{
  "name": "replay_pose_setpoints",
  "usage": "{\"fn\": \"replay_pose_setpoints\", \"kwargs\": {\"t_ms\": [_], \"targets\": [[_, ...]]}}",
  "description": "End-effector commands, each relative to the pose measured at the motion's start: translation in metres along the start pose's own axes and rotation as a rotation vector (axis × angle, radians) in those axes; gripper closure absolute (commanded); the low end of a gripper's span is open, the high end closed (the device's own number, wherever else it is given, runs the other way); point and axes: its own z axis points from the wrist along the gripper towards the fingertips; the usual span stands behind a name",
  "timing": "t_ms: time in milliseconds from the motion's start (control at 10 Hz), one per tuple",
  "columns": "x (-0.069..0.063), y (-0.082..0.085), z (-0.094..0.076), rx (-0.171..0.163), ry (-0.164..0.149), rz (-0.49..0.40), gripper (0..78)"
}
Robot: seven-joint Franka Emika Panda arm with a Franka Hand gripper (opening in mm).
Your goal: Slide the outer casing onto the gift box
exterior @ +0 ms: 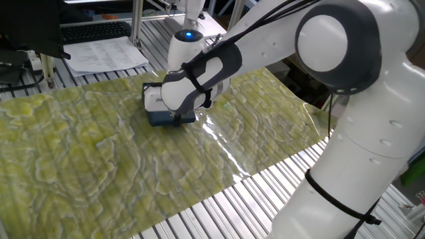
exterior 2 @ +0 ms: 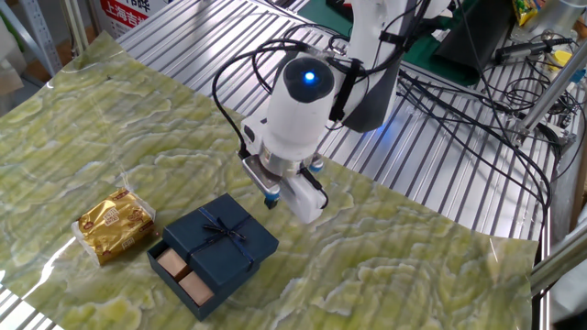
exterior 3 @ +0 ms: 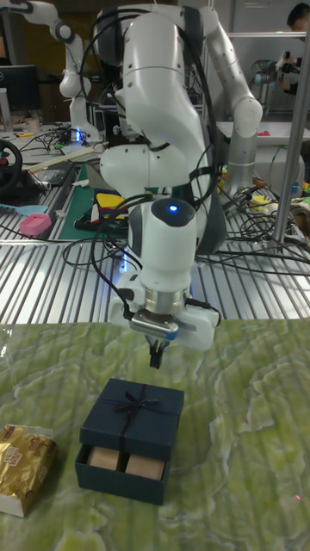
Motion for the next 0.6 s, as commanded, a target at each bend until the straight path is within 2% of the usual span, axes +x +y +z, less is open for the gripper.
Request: {"fn": "replay_pose_setpoints", "kwargs": {"t_ms": [100,300,400,600], "targets": [[0.0,0.001,0.029,0.008,0.014,-0.024,77.6],[-0.004,0.005,0.053,-0.011,-0.035,-0.026,77.6],[-0.005,0.006,0.06,-0.014,-0.043,-0.027,77.6],[-0.005,0.006,0.056,-0.019,-0.046,-0.025,77.6]]}}
